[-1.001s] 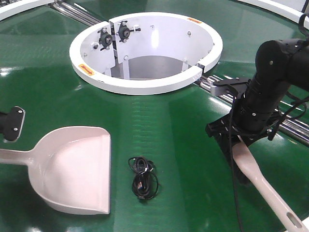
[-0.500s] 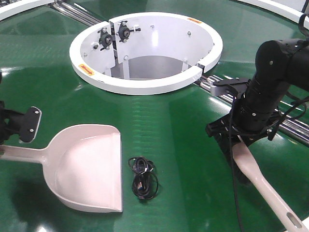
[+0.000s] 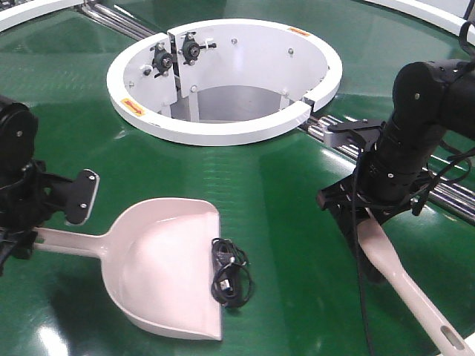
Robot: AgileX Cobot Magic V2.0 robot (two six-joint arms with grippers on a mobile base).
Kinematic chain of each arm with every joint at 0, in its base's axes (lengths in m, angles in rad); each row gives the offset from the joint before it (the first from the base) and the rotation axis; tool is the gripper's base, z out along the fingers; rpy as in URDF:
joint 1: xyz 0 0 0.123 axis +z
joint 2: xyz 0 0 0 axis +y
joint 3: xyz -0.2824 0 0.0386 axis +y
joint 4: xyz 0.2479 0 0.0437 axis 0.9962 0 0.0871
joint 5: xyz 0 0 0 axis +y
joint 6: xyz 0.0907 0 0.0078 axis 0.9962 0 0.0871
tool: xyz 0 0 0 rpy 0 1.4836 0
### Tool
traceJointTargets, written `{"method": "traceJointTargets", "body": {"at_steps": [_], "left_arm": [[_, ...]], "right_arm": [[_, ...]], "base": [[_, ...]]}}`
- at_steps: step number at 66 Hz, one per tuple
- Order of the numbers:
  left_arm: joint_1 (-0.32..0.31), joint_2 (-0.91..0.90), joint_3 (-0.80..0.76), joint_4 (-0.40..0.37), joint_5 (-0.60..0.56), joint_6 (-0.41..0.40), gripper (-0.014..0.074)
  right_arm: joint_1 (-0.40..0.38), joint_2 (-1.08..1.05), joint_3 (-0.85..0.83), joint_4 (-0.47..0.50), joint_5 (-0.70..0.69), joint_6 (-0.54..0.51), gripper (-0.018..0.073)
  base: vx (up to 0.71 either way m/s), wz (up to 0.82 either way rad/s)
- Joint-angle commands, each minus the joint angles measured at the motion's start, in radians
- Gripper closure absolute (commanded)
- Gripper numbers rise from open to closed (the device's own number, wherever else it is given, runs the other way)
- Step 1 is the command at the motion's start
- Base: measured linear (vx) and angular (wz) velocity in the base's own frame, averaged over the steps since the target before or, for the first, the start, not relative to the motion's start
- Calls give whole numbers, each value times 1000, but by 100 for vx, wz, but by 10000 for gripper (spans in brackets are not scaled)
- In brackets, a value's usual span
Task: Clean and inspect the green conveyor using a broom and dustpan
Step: 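Grasp the beige dustpan handle with the left gripper and slide it beside the cable, then lift the brush with the right gripper toward the dustpan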
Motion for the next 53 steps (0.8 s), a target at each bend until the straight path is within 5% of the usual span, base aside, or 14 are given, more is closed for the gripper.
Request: {"method": "traceJointTargets", "body": {"at_steps": [1, 53], "left_arm": [[-31, -16, -26, -65, 30, 8, 620], [-70, 11, -26, -120, 30, 8, 619]], "right_arm": [[-6, -45, -23, -2, 55, -8, 564], [-6, -45, -23, -2, 57, -8, 564]], "base": [[0, 0], [0, 0]]}}
